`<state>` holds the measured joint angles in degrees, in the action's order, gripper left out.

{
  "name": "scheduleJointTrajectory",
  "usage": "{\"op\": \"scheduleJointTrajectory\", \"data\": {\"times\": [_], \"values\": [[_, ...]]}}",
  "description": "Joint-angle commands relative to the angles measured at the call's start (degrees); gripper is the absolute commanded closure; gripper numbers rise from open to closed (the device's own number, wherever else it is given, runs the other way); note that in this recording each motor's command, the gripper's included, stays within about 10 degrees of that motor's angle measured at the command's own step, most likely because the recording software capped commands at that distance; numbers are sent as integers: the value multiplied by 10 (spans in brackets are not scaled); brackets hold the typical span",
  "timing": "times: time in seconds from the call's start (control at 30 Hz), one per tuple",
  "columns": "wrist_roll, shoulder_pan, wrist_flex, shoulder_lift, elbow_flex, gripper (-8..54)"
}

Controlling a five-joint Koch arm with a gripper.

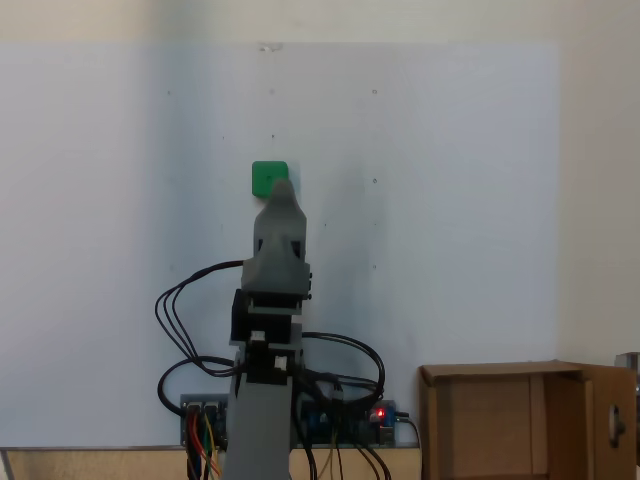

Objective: Grasp a green dice and put it in the bin.

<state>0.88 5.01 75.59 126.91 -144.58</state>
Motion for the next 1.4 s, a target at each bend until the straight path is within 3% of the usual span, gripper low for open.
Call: {"op": "scheduleJointTrajectory", "data": {"times": [0.0,1.0,1.37], "values": [[28,12,-96,11,-43,9],[28,12,-107,3,21,9],[30,22,-378,3,142,9]]}}
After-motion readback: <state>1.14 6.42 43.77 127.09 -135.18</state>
